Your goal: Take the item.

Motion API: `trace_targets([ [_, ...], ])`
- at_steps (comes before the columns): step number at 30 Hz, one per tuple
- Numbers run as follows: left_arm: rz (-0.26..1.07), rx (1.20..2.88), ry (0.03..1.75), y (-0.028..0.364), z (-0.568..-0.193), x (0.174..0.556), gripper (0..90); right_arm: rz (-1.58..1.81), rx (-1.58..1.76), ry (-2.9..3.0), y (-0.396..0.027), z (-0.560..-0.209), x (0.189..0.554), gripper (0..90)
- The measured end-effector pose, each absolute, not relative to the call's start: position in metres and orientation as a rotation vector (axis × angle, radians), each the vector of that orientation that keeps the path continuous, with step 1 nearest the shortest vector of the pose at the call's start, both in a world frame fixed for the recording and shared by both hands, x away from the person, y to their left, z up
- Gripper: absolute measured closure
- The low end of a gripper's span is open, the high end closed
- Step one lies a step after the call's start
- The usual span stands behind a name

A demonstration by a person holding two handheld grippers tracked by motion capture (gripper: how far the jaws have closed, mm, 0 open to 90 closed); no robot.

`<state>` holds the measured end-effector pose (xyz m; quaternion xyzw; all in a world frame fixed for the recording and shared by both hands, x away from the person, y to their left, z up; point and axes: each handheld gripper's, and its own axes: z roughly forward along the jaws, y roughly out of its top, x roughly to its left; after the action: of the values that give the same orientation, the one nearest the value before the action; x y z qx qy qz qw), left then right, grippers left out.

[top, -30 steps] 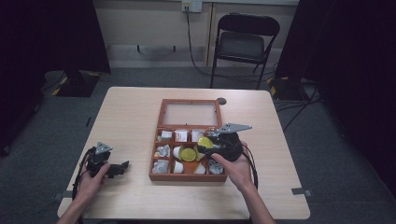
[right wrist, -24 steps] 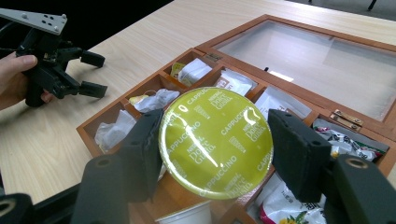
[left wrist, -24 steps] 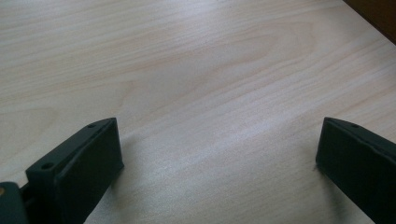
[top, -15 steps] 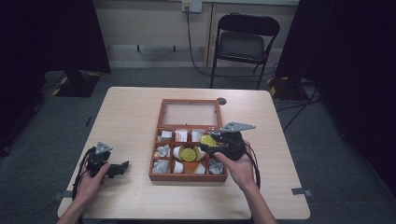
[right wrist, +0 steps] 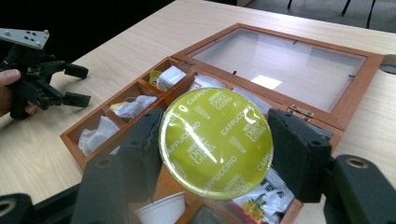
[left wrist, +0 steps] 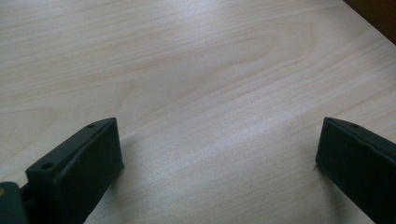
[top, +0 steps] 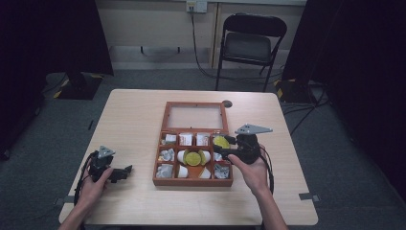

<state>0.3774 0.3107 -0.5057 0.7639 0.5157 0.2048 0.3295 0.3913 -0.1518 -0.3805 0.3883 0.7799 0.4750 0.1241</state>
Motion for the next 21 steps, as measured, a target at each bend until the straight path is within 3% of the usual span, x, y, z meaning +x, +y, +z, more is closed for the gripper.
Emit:
trace_targets([
  [21, 0.537, 1.999, 1.350, 0.311, -0.506, 0.377, 0.0, 1.373, 1.220, 2.206, -0.183, -0.383, 0.394, 38.3],
])
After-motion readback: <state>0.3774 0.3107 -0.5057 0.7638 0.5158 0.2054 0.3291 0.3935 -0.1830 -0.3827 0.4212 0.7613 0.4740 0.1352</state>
